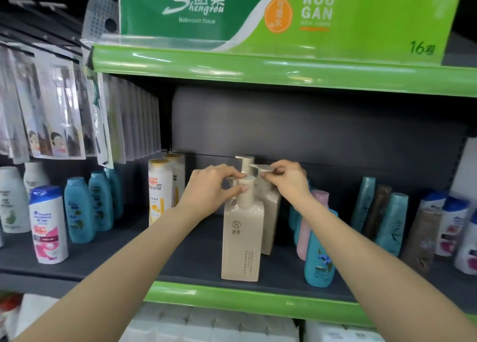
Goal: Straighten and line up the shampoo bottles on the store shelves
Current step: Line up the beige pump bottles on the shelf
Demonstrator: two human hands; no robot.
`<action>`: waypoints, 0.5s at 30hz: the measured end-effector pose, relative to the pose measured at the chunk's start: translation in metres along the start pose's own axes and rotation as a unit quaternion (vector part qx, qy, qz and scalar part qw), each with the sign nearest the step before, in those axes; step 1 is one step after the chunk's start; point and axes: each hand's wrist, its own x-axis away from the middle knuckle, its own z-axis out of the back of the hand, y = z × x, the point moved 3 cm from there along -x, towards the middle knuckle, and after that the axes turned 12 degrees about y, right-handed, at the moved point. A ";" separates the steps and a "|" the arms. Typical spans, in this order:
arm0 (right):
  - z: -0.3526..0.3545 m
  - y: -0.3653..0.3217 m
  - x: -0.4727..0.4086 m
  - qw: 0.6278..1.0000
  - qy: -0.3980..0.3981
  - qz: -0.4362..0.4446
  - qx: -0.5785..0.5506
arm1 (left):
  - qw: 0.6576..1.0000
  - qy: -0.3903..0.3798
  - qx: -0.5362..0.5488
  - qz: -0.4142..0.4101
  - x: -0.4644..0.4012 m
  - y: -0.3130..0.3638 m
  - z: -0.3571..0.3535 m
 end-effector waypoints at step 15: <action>0.080 -0.023 0.044 0.999 0.030 -0.013 -0.022 | 0.997 0.021 -0.064 0.022 0.007 0.016 -0.003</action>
